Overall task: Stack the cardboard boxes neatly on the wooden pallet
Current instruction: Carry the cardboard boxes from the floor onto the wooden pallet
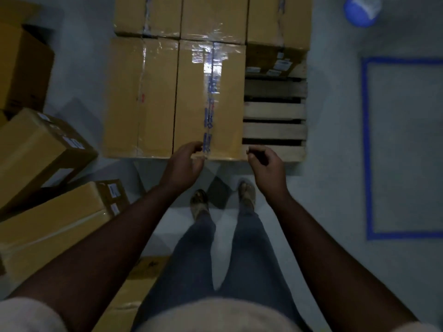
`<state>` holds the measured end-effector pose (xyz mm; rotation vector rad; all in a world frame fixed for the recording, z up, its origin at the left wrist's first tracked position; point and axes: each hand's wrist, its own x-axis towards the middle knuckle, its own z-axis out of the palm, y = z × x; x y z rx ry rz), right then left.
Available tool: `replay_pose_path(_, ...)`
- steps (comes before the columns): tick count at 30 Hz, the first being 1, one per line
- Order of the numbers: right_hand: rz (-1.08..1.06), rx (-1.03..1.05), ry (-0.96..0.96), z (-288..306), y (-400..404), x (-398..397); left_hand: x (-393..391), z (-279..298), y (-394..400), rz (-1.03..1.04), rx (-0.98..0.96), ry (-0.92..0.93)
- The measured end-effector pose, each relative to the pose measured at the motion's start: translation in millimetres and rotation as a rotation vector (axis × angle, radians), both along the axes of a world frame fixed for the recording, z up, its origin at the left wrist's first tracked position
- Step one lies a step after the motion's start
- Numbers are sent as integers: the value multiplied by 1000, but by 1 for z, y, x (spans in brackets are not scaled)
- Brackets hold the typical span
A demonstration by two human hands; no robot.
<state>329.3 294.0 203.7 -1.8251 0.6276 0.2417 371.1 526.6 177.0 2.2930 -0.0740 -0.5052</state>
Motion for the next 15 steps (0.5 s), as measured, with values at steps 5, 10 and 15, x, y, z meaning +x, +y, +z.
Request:
replay_pose_path(5,-344,253,-32,104,-31,-84,-52,104,-49,-207,-110,15)
replay_pose_path(10,-669,402,-137,149,-88,-198,-112,145,-130,-522,-120,-61)
replay_pose_path(15,-939,396,-252,162,-157,-370,-228,156,-251,-789,-77,-108)
